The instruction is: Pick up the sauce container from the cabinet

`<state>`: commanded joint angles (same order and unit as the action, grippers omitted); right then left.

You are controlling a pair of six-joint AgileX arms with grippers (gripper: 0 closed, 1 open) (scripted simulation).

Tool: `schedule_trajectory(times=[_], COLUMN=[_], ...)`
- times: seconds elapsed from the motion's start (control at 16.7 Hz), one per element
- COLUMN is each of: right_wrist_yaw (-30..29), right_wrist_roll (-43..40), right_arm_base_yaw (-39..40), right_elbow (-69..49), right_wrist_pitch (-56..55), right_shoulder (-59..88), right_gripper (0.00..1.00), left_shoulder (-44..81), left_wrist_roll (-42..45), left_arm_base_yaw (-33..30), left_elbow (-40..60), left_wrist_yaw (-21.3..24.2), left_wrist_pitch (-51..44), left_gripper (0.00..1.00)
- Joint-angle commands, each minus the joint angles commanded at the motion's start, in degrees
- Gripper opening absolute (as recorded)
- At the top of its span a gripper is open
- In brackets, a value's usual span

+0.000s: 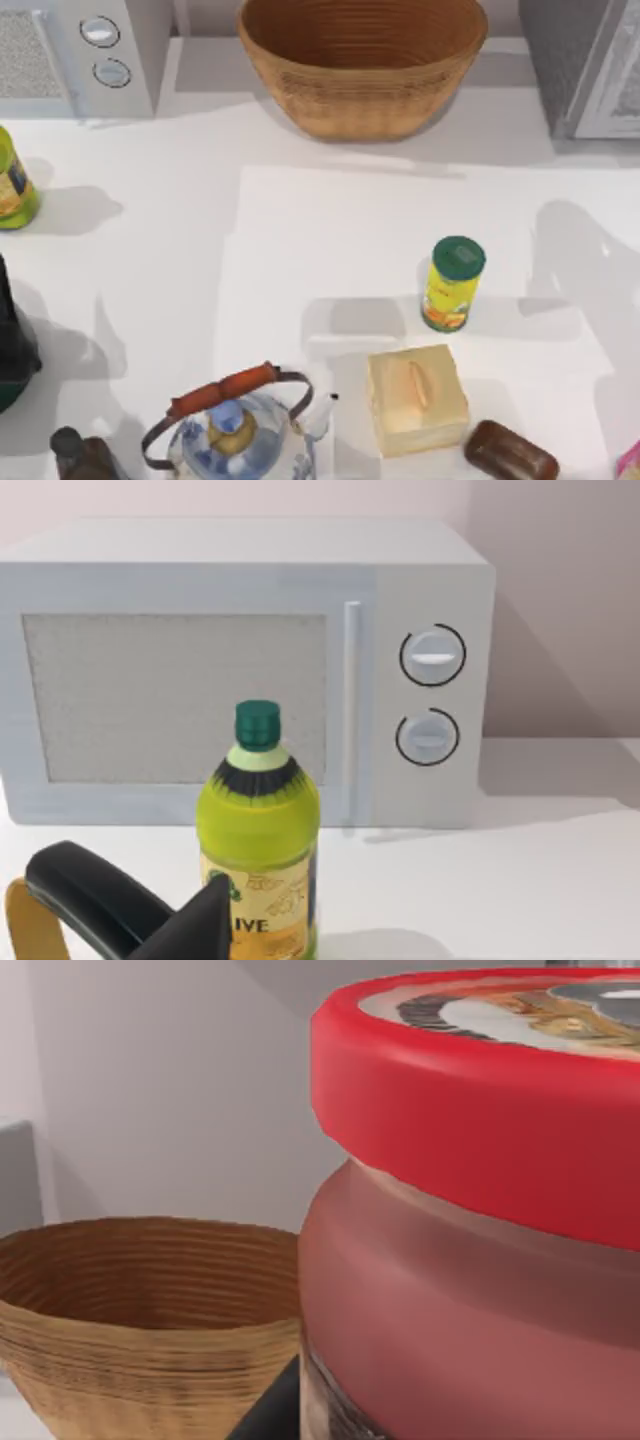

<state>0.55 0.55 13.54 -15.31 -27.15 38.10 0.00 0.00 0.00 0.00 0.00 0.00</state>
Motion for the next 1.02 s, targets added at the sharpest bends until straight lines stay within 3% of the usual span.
schedule_trajectory(times=[0.6, 1.02], right_wrist_yaw=[0.87, 1.07], right_wrist_roll=[0.23, 0.16], right_arm_base_yaw=[19.94, 26.89], right_elbow=[-20.25, -28.72], right_wrist_pitch=[-37.01, -52.39], right_shoulder=[61.58, 85.51], right_gripper=[0.00, 0.00], left_shoulder=[0.00, 0.00], left_wrist_roll=[0.00, 0.00], left_arm_base_yaw=[0.00, 0.00], left_elbow=[0.00, 0.00], left_wrist_yaw=[0.00, 0.00], left_wrist_pitch=[0.00, 0.00], left_gripper=[1.00, 1.00])
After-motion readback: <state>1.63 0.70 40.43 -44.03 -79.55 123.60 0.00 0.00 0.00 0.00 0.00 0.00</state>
